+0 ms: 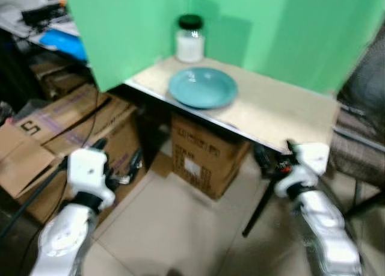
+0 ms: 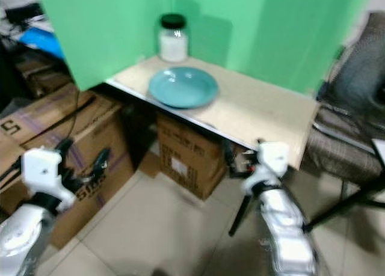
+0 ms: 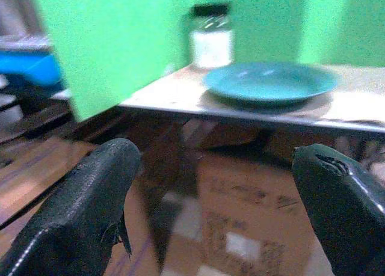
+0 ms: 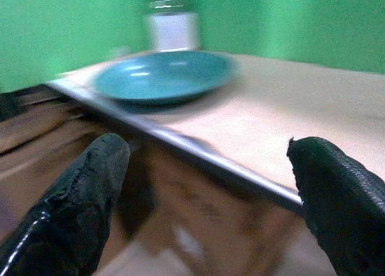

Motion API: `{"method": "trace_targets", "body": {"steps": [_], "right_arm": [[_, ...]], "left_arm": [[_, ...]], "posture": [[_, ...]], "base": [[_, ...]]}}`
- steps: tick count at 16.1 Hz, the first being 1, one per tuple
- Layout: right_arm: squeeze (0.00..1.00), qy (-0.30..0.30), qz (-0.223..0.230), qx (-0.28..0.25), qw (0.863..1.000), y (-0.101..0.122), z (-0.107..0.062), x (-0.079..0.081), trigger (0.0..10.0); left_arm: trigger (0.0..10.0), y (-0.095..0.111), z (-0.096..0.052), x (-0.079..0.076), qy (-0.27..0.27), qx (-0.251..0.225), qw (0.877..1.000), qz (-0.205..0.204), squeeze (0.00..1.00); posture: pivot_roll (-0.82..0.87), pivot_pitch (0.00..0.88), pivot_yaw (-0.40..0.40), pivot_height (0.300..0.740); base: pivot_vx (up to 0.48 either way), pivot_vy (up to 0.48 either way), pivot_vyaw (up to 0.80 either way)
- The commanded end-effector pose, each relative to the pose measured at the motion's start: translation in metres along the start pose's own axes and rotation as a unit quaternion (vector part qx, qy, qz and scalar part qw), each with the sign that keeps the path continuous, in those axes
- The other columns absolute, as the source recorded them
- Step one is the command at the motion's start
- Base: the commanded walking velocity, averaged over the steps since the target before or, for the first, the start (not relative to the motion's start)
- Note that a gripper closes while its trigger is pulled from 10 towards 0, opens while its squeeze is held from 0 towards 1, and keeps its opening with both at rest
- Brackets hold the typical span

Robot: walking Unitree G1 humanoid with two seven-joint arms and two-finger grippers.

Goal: Setting the table

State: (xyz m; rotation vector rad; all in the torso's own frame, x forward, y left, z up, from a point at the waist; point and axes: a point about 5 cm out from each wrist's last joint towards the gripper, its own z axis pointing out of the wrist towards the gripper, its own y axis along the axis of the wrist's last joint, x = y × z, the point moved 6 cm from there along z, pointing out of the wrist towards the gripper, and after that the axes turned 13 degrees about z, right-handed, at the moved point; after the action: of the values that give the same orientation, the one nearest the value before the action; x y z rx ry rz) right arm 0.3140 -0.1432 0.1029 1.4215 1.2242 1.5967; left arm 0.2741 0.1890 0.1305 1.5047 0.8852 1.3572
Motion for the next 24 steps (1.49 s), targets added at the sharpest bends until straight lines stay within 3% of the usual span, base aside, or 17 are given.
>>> {"method": "trace_targets", "body": {"steps": [1,24], "right_arm": [[0.00,-0.013,-0.011,-0.001,1.000,0.0031,-0.0027,-0.0103,10.0],[0.00,-0.016,-0.009,0.001,1.000,-0.0016,-0.0022,-0.0098,10.0]], "left_arm": [[10.0,0.0040,0.0023,-0.0045,-0.008,-0.006,1.000,-0.002,0.00],[10.0,0.0040,0.0052,-0.0077,-0.023,-0.006,1.000,0.002,0.00]], "posture": [[0.02,0.058,-0.016,0.740],[0.02,0.054,-0.003,0.740]], "base": [[0.375,0.000,0.00],[0.366,0.000,-0.07]]}}
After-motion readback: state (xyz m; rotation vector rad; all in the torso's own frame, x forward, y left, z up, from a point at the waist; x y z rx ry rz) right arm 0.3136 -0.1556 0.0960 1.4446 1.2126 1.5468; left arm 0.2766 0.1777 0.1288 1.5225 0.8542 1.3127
